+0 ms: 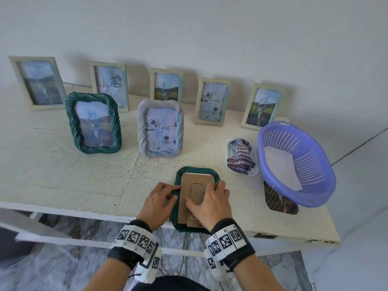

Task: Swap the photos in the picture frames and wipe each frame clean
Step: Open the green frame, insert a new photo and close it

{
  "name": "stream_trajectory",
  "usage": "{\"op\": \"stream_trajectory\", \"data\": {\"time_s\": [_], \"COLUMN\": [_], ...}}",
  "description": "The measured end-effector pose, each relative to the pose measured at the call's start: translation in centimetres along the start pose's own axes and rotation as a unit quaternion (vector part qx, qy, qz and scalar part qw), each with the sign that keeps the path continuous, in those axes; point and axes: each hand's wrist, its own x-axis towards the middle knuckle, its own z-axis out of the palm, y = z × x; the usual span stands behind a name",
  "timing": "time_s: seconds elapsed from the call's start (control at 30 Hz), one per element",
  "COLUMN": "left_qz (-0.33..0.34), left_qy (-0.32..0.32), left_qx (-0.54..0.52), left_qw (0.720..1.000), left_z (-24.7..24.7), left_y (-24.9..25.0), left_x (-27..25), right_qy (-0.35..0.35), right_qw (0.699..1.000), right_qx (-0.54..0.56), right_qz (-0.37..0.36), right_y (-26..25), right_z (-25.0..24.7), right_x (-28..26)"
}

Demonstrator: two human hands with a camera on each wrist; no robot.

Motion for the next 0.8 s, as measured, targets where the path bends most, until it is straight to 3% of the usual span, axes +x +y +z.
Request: {"op": "stream_trajectory", "data": {"time_s": [0.8], "left_qz": [0.003], "left_qy": [-0.002], "left_qx": [0.006], "left_qw": [1.0], "left_z": [-0.04], "left_y": [0.06], "left_x": [-0.15], "right_qy": [0.004], "right_qw": [1.0], "right_qx": [-0.029], "right_qz": [0.001], "right_y": [0.12], "right_z": [0.17], "right_x": [-0.01]}}
